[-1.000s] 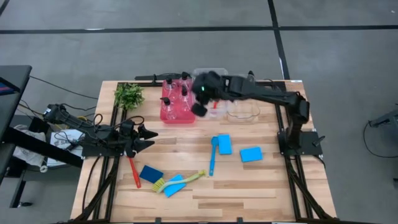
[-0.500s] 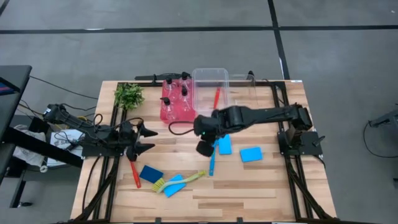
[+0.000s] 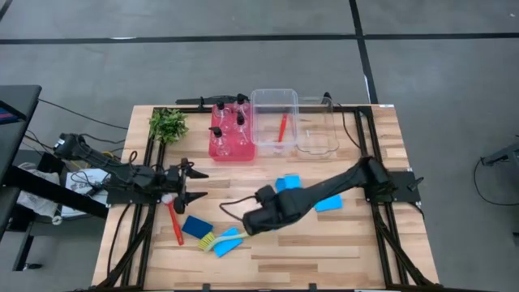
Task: Pick & Place Kitchen Sink Supplies
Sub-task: Put the blue dishwashing brush into the red bin
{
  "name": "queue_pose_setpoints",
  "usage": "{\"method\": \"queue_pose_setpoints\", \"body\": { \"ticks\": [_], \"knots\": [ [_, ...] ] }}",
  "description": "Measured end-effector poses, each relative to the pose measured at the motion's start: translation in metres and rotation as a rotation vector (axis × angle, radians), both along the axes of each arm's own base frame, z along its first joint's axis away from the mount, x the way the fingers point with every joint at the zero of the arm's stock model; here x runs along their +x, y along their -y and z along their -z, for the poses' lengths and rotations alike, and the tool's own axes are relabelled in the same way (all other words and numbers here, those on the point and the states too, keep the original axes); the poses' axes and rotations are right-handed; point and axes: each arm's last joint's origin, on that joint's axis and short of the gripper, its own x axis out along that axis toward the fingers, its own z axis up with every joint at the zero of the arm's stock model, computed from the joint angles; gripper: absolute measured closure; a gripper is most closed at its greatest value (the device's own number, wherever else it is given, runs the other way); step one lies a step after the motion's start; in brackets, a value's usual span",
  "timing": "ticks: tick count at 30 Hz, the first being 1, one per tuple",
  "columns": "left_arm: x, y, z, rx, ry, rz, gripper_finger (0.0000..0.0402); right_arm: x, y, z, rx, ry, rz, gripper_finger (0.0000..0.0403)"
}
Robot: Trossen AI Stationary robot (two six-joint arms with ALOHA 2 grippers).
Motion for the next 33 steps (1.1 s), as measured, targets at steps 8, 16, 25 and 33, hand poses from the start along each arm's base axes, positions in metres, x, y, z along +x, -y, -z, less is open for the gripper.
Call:
{"method": "queue_pose_setpoints", "body": {
  "ticks": [8, 16, 25, 33],
  "knots": [
    [0.000, 0.002, 0.003, 0.016, -0.029, 0.077, 0.0105, 0.013, -0.015, 0.039, 0.011, -0.072, 0.179, 0.0335],
    [0.000, 0.002, 0.005, 0.023, -0.046, 0.080, 0.0105, 0.019, -0.015, 0.055, -0.011, -0.118, 0.175, 0.0335],
    [0.000, 0.003, 0.005, 0.006, -0.048, 0.086, 0.0105, 0.022, -0.012, 0.072, -0.015, -0.181, 0.211, 0.0327],
    [0.000, 0.002, 0.005, -0.012, -0.055, 0.085, 0.0105, 0.025, -0.014, 0.084, -0.026, -0.226, 0.202, 0.0248]
  ]
}}
